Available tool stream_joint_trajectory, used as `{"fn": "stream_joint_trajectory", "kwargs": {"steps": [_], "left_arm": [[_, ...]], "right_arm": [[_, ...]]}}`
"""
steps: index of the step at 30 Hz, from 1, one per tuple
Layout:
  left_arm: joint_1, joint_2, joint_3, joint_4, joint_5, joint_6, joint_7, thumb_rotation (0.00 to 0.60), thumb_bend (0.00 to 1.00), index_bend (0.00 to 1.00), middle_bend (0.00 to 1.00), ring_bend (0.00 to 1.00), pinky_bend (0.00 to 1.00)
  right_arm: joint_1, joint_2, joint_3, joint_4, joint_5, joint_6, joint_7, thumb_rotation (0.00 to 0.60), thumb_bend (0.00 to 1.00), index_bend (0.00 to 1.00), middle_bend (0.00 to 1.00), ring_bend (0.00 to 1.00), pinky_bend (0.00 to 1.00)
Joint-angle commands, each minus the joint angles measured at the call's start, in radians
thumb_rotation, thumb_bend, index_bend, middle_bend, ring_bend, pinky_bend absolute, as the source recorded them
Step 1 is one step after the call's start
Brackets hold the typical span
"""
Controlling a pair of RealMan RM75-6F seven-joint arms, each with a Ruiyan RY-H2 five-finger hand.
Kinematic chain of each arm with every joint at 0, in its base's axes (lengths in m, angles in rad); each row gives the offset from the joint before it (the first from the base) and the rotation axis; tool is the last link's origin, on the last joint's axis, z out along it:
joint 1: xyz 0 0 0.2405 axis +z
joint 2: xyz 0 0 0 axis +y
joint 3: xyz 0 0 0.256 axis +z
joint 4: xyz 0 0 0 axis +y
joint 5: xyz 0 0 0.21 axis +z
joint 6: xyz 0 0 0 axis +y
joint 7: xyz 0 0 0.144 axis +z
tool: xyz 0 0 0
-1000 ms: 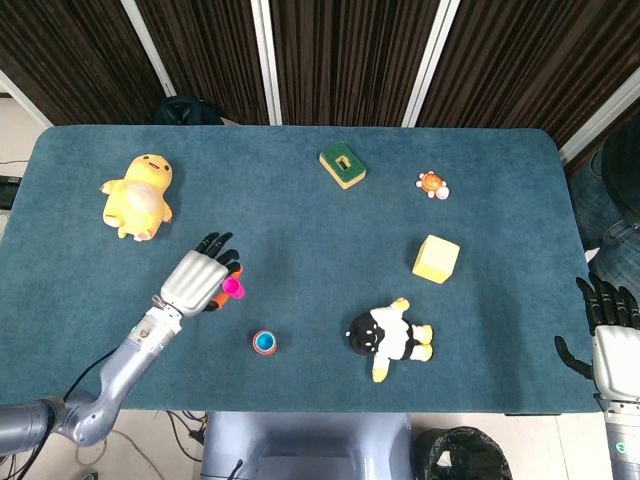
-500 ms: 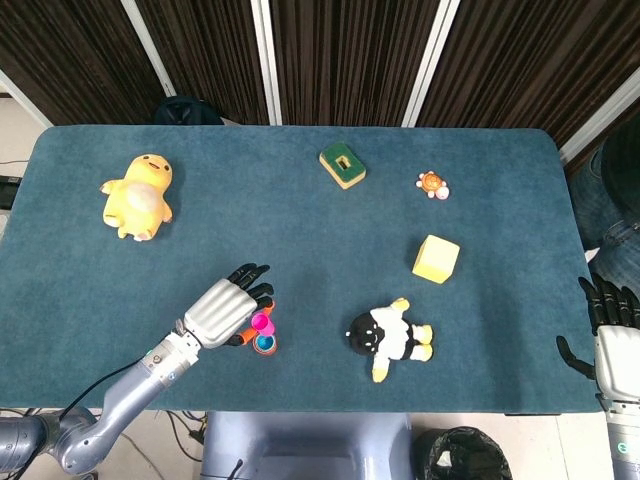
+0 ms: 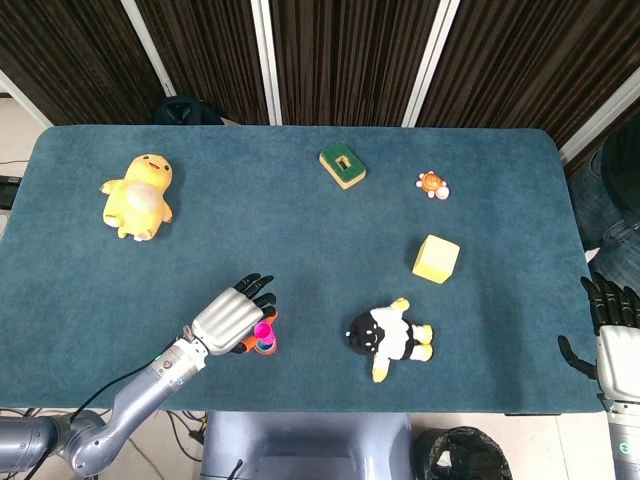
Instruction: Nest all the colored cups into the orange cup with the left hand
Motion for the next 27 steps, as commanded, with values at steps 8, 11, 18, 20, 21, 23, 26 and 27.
{"fn": "stream_joint_trajectory", "kwargs": {"steps": [8, 11, 18, 20, 21, 23, 26, 27], "left_arm": [[-0.006, -0.017, 0.009, 0.016, -0.018, -0.004, 0.040, 0.600, 0.32, 0.45, 0.26, 0.02, 0.10], [-0.008, -0.020, 0.009, 0.017, -0.021, -0.008, 0.041, 0.600, 0.32, 0.45, 0.26, 0.02, 0.10], [-0.010, -0.017, 0.010, 0.015, -0.027, -0.011, 0.047, 0.600, 0.27, 0.30, 0.22, 0.01, 0.10], [-0.013, -0.010, 0.014, 0.009, -0.031, -0.019, 0.051, 0.600, 0.24, 0.21, 0.19, 0.01, 0.09], [-0.014, -0.007, 0.015, 0.007, -0.033, -0.021, 0.053, 0.600, 0.23, 0.17, 0.18, 0.01, 0.09], [-0.018, 0.007, 0.017, -0.001, -0.043, -0.030, 0.059, 0.600, 0.22, 0.13, 0.17, 0.01, 0.09], [-0.017, 0.026, 0.015, -0.016, -0.054, -0.026, 0.059, 0.600, 0.22, 0.12, 0.17, 0.01, 0.09], [-0.015, 0.030, 0.013, -0.019, -0.053, -0.020, 0.056, 0.600, 0.22, 0.12, 0.17, 0.01, 0.09]], "right_arm": [[-0.001, 0.002, 0.000, -0.001, 0.000, 0.002, 0.002, 0.600, 0.37, 0.07, 0.05, 0.07, 0.04], [-0.001, 0.002, 0.000, -0.001, 0.000, 0.002, 0.003, 0.600, 0.37, 0.07, 0.05, 0.07, 0.04], [-0.001, 0.002, 0.000, -0.001, -0.001, 0.001, 0.003, 0.600, 0.37, 0.07, 0.05, 0.07, 0.04], [-0.002, 0.002, 0.000, -0.002, -0.001, 0.003, 0.003, 0.600, 0.37, 0.07, 0.05, 0.07, 0.04], [-0.002, 0.003, 0.000, -0.002, -0.002, 0.003, 0.003, 0.600, 0.37, 0.07, 0.05, 0.07, 0.04], [-0.003, 0.003, 0.001, -0.002, -0.001, 0.005, 0.003, 0.600, 0.37, 0.07, 0.05, 0.07, 0.04], [-0.003, 0.004, 0.001, -0.002, 0.000, 0.004, 0.004, 0.600, 0.37, 0.07, 0.05, 0.07, 0.04], [-0.003, 0.004, 0.001, -0.002, -0.001, 0.004, 0.004, 0.600, 0.37, 0.07, 0.05, 0.07, 0.04]]}}
